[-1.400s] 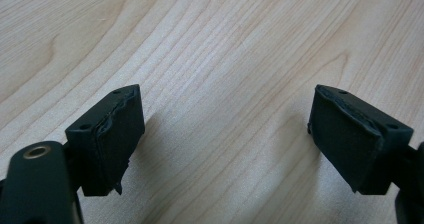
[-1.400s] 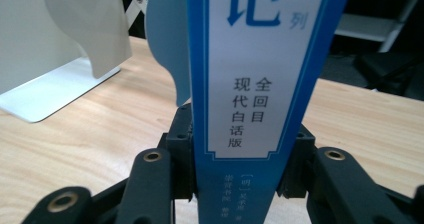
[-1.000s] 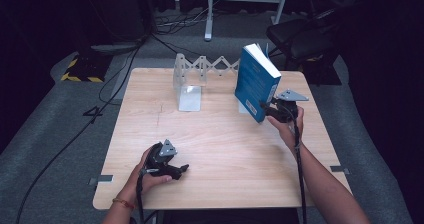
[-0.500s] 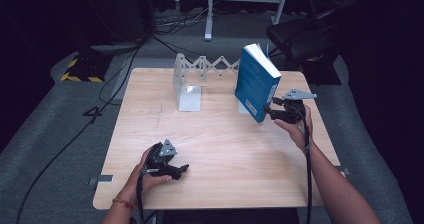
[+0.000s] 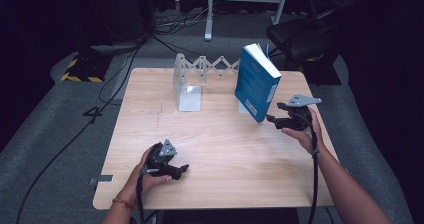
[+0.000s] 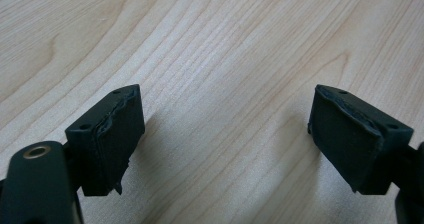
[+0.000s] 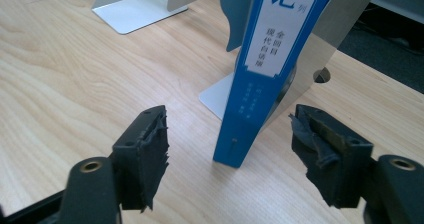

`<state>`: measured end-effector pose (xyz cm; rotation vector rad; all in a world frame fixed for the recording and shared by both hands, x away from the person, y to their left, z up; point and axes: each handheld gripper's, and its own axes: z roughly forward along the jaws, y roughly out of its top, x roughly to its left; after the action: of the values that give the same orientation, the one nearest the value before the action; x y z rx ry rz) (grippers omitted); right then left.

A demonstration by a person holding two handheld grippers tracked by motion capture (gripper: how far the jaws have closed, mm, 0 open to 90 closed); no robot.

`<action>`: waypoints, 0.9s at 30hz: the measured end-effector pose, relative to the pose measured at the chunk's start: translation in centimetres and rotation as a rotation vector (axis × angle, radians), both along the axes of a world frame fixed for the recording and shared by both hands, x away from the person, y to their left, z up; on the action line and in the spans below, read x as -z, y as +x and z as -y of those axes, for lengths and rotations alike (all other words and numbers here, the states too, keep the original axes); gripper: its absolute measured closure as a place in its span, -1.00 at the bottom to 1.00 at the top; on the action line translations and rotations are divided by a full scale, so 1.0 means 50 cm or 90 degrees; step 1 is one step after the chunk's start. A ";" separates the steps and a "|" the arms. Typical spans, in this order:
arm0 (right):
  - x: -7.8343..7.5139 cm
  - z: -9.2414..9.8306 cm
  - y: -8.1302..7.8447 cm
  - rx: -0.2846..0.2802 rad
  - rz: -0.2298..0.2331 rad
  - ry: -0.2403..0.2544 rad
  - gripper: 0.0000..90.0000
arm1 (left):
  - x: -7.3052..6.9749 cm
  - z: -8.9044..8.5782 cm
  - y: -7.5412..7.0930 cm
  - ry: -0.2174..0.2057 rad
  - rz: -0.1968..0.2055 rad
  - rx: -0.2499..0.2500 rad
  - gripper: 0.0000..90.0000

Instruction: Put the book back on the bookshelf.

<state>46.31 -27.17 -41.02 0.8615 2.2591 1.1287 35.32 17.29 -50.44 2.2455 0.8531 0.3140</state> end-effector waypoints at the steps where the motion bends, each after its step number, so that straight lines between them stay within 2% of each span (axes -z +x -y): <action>1: 0.000 0.002 -0.005 -0.001 0.000 0.000 -0.32 | 0.000 0.000 0.000 0.000 0.000 -0.001 -0.65; 3: 0.000 0.007 -0.016 -0.008 -0.009 -0.017 -0.32 | 0.000 0.000 0.000 0.000 0.000 -0.002 -0.65; 6: 0.002 0.016 -0.031 -0.024 -0.010 -0.026 -0.32 | 0.000 0.001 -0.001 -0.001 0.000 -0.003 -0.65; 10: 0.010 0.028 -0.043 -0.026 -0.013 -0.032 -0.33 | 0.000 0.000 -0.001 0.000 0.000 -0.003 -0.65; 15: 0.030 0.052 -0.067 -0.036 -0.003 -0.047 -0.32 | 0.000 0.001 -0.002 0.000 0.002 -0.005 -0.65; 22: 0.042 0.083 -0.093 -0.033 0.001 -0.042 -0.32 | 0.000 0.001 -0.002 0.000 0.001 -0.005 -0.65; 25: 0.053 0.094 -0.105 -0.038 -0.006 -0.043 -0.32 | 0.000 0.001 -0.002 0.000 0.001 -0.005 -0.65; 27: 0.065 0.100 -0.115 -0.044 -0.009 -0.064 -0.30 | 0.000 0.001 -0.002 0.000 0.001 -0.005 -0.65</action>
<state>40.55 -32.16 -44.26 0.7597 2.3523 1.0320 35.23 17.24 -50.45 2.2413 0.8611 0.3193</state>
